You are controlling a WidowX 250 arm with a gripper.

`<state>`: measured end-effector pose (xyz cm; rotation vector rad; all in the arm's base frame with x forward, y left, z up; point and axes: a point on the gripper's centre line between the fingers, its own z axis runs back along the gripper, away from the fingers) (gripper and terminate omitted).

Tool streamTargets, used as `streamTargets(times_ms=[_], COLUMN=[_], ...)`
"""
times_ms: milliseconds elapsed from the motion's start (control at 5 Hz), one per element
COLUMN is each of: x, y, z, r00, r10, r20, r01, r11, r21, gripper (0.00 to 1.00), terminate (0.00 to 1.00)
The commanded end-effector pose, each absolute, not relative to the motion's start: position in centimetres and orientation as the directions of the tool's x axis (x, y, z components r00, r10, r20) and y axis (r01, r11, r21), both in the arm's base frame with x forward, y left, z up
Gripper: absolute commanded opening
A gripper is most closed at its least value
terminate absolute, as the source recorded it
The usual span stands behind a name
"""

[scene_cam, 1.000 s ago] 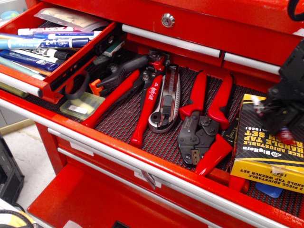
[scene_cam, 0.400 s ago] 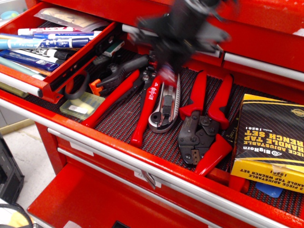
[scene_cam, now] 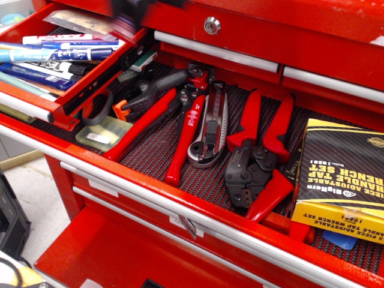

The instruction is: Pick up glue and put into drawer

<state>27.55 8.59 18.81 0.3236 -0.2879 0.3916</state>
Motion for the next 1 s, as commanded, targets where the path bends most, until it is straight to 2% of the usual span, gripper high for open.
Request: streamTargets(times_ms=[0,200,600,800], x=[27.30,27.30,27.30,27.30], y=[16.43,16.43,16.43,16.43], z=[21.68,21.68,21.68,21.68], r00=[0.876,0.876,0.876,0.876], r10=[0.275,0.275,0.275,0.275], r20=[0.397,0.397,0.397,0.397], r01=[-0.386,-0.386,-0.386,-0.386], r11=[0.892,0.892,0.892,0.892], r21=[0.235,0.235,0.235,0.235], gripper=[0.00,1.00,1.00,1.00], terminate=[0.00,0.00,0.00,1.00])
